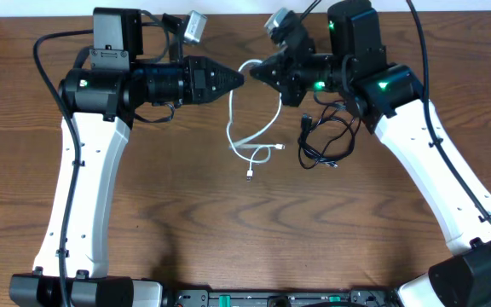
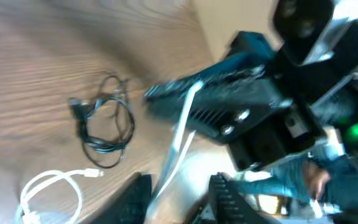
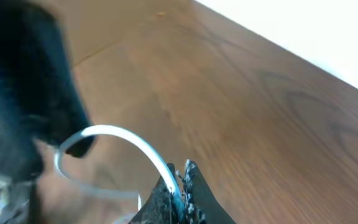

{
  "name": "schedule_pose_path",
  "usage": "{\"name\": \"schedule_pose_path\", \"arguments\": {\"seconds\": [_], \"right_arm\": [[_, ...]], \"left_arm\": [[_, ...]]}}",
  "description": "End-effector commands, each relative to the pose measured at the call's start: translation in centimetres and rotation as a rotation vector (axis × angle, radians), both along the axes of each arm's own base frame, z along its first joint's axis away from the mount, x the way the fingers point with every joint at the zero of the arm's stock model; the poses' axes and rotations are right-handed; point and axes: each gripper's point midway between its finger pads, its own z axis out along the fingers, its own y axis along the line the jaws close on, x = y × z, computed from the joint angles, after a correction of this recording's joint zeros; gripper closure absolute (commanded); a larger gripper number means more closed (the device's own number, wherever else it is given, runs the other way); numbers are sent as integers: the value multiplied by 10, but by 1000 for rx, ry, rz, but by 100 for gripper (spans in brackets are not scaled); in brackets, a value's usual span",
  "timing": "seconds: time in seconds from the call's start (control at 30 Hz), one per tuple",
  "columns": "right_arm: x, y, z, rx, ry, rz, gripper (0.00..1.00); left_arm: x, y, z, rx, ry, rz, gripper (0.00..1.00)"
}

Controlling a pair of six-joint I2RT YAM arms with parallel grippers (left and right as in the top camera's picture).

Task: Untangle cables

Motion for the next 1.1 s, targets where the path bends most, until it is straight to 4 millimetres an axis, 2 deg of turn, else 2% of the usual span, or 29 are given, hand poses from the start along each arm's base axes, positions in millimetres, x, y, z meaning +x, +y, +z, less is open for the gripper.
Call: {"name": "schedule_pose_path", "arguments": {"seconds": [0.0,0.03,0.1,0.17,0.2,0.3,0.33,0.37,0.4,0.43,0.5,0.53,0.57,0.67,0.7,0.73,0.77,0.8,0.83,0.87,0.97,1.0,1.07], "right_arm": [[32,-29,17,43,7,-214,99],[38,-38,29,76,-4,-259,99],[63,-90,77,184,-88,-472,99],[76,-134,110,294,-131,-593,99],[86,-174,131,378,-155,-685,99],[99,-244,139,443,-171,-835,99],[101,-257,137,437,-170,-865,99],[106,-288,126,419,-156,-952,99],[112,-329,106,380,-125,-1102,99],[117,-361,88,343,-111,-1235,99],[126,-400,61,293,-96,-1386,99],[134,-423,40,259,-87,-1475,99],[145,-448,10,216,-73,-1567,99],[159,-507,-60,112,-70,-1791,99],[162,-519,-81,88,-51,-1822,99],[162,-531,-113,59,11,-1829,97],[163,-530,-120,63,36,-1807,95],[164,-530,-125,76,61,-1775,72],[167,-528,-123,94,75,-1699,1],[166,-523,-115,86,86,-1613,1],[141,-513,-99,60,199,-1574,1],[126,-499,-87,36,252,-1538,1],[100,-470,-75,11,340,-1450,1]], "left_arm": [[17,15,-10,113,-30,101,43],[19,17,-12,129,-31,115,36],[22,21,-16,156,-30,138,32],[23,22,-16,161,-31,142,27],[27,28,-21,198,-34,176,25],[32,34,-25,237,-37,210,24],[32,34,-25,237,-37,210,24],[33,36,-26,244,-37,216,24],[34,37,-27,251,-37,222,23],[34,37,-27,251,-38,222,23],[34,37,-27,251,-39,223,23],[34,37,-27,254,-39,224,23],[34,37,-27,253,-42,225,23],[35,37,-27,253,-42,225,23],[35,37,-27,253,-42,225,23],[34,37,-27,253,-42,225,23],[34,37,-27,253,-42,225,23],[34,37,-27,254,-42,224,23],[35,37,-28,255,-42,222,23],[38,36,-32,257,-33,220,22],[43,31,-48,265,7,202,23],[46,25,-57,270,27,186,23],[51,10,-85,311,70,149,23]]}}
